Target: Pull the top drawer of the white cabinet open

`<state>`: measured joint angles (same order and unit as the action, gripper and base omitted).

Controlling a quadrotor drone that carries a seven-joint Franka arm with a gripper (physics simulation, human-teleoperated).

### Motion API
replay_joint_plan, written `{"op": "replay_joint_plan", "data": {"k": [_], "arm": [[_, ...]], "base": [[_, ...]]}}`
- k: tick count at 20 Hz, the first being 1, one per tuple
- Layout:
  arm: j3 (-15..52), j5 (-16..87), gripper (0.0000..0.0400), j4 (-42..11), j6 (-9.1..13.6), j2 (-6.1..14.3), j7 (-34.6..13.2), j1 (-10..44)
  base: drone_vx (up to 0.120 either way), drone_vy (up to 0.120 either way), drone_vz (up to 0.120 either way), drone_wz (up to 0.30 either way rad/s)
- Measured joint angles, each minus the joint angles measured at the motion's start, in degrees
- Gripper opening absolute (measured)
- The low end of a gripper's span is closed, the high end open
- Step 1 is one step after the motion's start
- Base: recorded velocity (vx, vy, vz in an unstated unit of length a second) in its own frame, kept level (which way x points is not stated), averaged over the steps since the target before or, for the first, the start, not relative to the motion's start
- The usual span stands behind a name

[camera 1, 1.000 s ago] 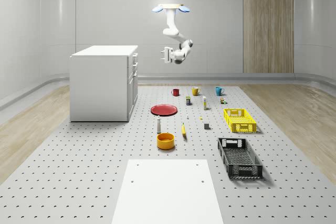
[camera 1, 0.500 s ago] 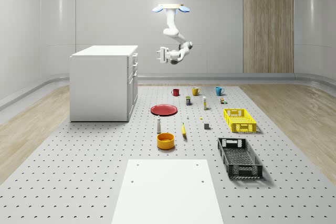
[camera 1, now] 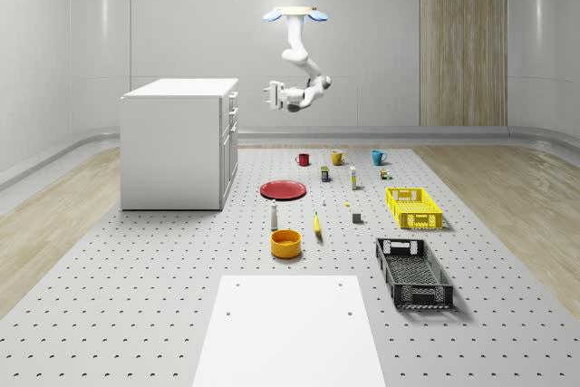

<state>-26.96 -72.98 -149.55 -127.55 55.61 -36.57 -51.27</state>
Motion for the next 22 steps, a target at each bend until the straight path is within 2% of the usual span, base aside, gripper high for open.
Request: {"op": "replay_joint_plan", "data": {"k": [4, 11, 17, 22], "arm": [[2.1, -3.5, 0.0305, 0.8, -1.3, -2.4, 1.8, -0.8], [4.5, -7.1, 0.0305, 1.6, -1.4, -5.0, 3.5, -0.2], [5.9, -8.6, 0.0305, 1.9, -0.4, -6.1, 4.1, 1.3], [8.0, -11.5, 0.0305, 2.8, -0.6, -8.2, 5.3, 1.8]], "base": [[0.0, -0.01, 0.0, 0.0], [0.0, -0.114, 0.0, 0.0], [0.0, 0.0, 0.0, 0.0], [0.0, 0.0, 0.0, 0.0]]}}
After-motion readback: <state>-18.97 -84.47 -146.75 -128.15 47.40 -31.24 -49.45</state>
